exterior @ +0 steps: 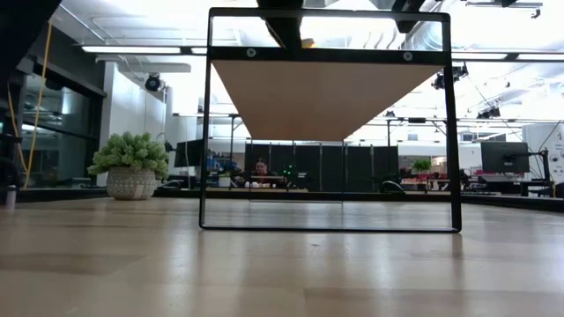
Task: Pick and place medicine bottles onto shelf by color
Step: Put the orange pill bottle on the shelf
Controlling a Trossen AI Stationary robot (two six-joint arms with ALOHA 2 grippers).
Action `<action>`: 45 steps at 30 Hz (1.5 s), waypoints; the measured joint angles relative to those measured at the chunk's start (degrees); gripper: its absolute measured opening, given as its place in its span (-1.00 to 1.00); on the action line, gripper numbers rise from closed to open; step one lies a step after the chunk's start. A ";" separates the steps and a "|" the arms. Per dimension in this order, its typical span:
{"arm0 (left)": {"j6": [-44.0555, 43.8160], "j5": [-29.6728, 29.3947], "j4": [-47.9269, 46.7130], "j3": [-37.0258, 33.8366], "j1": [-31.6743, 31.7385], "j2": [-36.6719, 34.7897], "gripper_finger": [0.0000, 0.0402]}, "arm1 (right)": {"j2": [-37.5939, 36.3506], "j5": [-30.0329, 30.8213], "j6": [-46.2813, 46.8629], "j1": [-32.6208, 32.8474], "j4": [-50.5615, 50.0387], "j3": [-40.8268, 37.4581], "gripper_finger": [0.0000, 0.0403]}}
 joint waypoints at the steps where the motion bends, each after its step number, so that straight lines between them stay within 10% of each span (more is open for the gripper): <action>1: -0.27 0.57 -0.47 0.00 0.47 -0.04 0.00 | 0.01 0.65 -0.32 0.22 -0.02 -0.01 -1.00; 45: 0.97 0.55 -3.81 0.00 3.82 2.58 0.27 | 0.01 1.23 -0.77 0.26 -0.14 -0.01 -1.00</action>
